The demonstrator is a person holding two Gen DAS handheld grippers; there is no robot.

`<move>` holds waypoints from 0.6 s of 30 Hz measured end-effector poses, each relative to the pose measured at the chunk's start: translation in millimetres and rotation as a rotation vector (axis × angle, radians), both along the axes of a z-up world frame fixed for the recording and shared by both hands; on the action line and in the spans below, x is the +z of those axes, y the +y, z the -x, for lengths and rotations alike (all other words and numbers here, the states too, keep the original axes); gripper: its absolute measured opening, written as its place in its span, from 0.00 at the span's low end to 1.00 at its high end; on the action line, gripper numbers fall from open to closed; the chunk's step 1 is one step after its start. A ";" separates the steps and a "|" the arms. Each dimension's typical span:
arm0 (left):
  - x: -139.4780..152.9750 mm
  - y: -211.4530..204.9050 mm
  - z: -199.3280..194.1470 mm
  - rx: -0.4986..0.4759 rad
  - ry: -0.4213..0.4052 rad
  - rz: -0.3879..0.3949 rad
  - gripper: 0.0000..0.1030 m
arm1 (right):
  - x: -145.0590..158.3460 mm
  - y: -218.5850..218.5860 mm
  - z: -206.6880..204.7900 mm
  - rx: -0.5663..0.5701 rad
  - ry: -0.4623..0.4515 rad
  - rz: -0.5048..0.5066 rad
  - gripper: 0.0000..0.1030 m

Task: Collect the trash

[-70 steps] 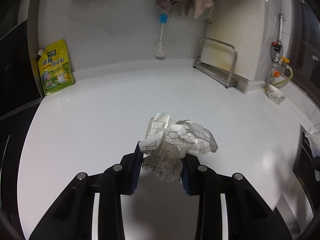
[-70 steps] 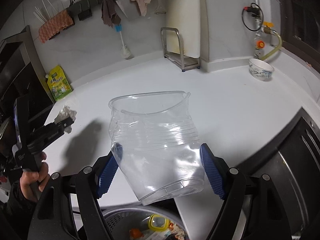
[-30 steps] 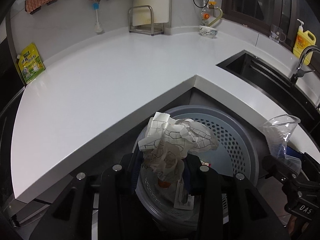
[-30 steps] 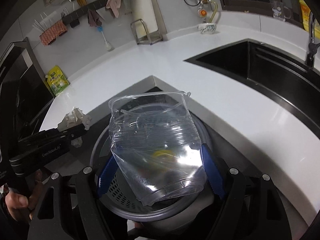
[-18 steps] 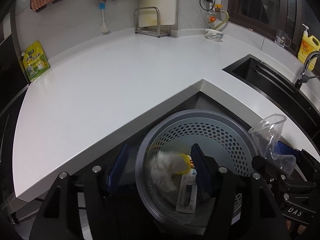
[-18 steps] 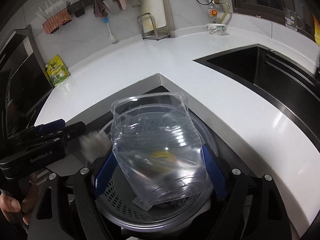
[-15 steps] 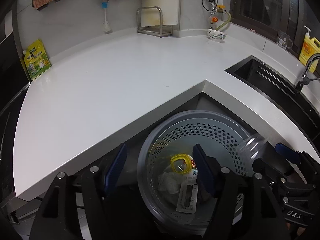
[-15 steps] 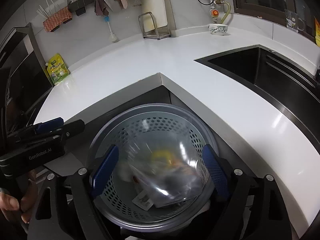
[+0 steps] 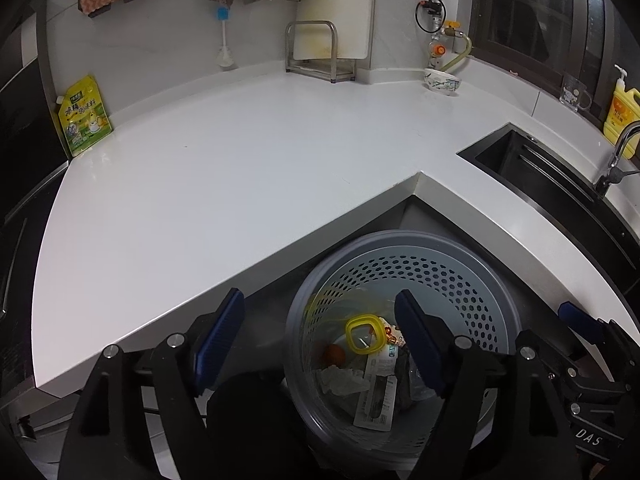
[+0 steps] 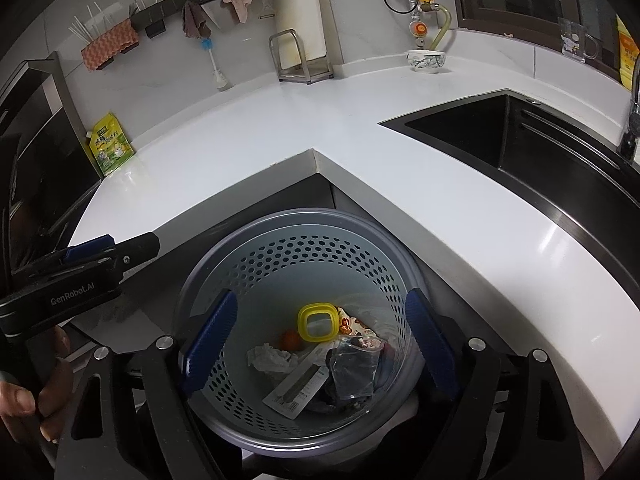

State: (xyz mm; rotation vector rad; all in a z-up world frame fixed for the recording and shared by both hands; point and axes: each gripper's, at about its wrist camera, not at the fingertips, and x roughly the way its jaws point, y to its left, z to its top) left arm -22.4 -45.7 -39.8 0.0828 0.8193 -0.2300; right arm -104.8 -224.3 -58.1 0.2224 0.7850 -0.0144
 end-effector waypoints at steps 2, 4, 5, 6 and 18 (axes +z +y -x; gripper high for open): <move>1.2 1.0 0.4 0.006 -0.004 -0.003 0.78 | 0.8 0.2 1.1 -0.006 -0.002 0.008 0.80; 2.5 1.8 1.0 0.010 -0.010 -0.005 0.79 | 1.6 -0.3 2.4 -0.009 -0.007 0.008 0.80; 3.3 1.5 1.3 0.012 -0.013 -0.008 0.80 | 2.2 -0.4 2.4 -0.011 -0.008 0.008 0.80; 3.8 1.7 1.6 0.013 -0.016 -0.010 0.81 | 2.7 -0.9 2.9 -0.014 -0.010 0.007 0.80; 8.6 5.2 2.3 0.035 -0.018 -0.009 0.92 | 9.0 -6.0 5.5 -0.029 -0.014 -0.023 0.80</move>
